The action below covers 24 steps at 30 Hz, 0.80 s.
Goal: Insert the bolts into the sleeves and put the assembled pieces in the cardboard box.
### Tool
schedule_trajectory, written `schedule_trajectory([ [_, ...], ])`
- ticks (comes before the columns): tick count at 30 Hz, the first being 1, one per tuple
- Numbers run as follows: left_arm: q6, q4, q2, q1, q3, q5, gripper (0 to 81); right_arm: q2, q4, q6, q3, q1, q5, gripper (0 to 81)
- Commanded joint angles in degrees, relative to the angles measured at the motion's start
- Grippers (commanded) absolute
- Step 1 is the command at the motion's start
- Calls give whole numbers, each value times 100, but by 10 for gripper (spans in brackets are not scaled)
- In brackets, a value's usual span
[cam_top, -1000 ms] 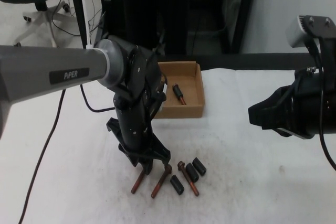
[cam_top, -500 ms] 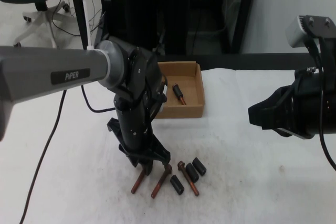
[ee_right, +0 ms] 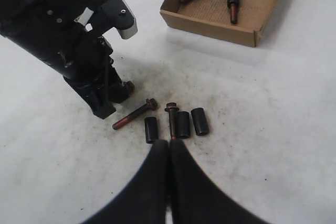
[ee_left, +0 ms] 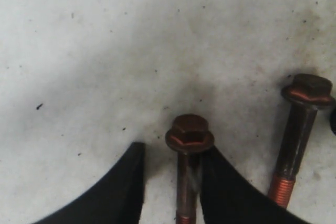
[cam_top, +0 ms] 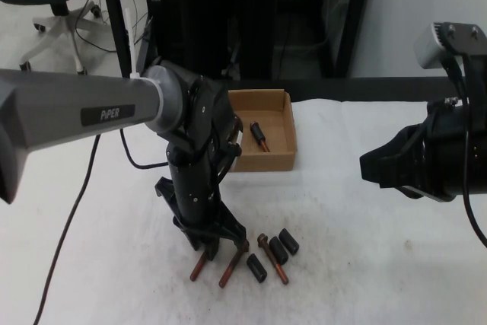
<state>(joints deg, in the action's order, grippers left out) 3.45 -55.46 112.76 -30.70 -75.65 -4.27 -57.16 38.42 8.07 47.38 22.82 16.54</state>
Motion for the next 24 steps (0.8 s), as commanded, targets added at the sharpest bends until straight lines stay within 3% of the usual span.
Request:
schedule_trajectory([
  [1,46,125,-5,-48,41,-175,319,13,-19,10,24,-8,55,4],
  [9,36,280,-5,-296,41,-157,319,13,-19,10,24,-8,55,4],
  [21,36,42,-5,-266,41,258,319,13,-19,10,24,-8,55,4],
  [24,36,-19,-5,-266,41,256,261,13,-19,10,24,-8,55,4],
])
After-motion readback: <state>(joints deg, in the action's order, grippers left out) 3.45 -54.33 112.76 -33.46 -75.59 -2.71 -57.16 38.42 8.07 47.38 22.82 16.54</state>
